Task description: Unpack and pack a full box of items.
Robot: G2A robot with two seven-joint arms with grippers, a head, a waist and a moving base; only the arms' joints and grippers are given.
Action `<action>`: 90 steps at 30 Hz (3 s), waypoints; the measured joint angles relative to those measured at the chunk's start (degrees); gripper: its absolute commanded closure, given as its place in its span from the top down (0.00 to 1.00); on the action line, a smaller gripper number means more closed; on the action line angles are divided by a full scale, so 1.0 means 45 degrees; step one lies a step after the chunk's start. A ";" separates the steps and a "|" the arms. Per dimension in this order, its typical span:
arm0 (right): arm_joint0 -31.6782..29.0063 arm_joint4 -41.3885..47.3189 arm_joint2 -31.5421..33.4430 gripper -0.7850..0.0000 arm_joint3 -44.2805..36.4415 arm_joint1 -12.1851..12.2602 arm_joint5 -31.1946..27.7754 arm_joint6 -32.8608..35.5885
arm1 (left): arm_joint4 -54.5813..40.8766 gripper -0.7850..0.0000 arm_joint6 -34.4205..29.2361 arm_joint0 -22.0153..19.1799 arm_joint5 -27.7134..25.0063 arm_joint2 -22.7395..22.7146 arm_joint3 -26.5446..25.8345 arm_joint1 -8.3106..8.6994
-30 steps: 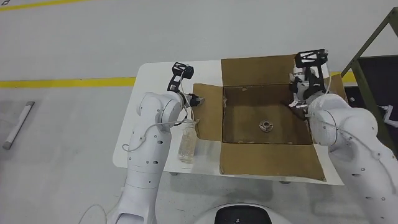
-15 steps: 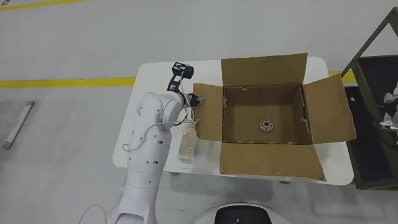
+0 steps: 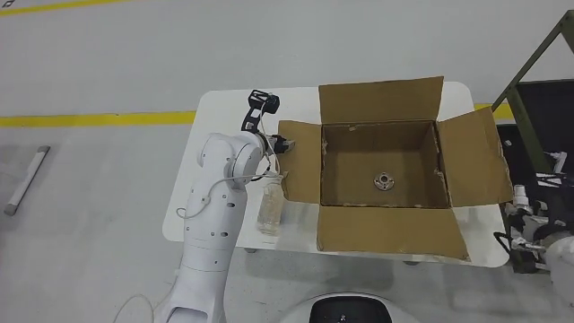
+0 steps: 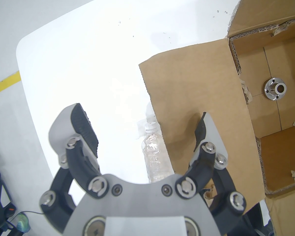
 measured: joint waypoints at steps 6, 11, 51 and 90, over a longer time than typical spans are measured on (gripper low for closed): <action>0.0362 -0.0494 -0.1133 0.00 0.1076 -0.0007 -0.0892 -0.0732 | 0.0000 1.00 0.0000 0.0000 0.0000 0.0000 0.0000 0.0000; 0.0910 -0.0741 -0.1801 0.00 0.2051 -0.0023 -0.1126 -0.0996 | 0.0000 1.00 0.0000 0.0000 0.0000 0.0000 0.0000 0.0000; 0.2041 -0.2135 -0.0273 1.00 0.0871 0.0131 0.0026 0.0711 | 0.0000 1.00 0.0000 0.0000 0.0000 0.0000 0.0000 0.0000; 0.8348 -0.0050 -0.7943 0.00 0.6376 -0.0516 -0.0369 0.0431 | 0.0000 1.00 0.0000 0.0000 0.0000 0.0000 0.0000 0.0000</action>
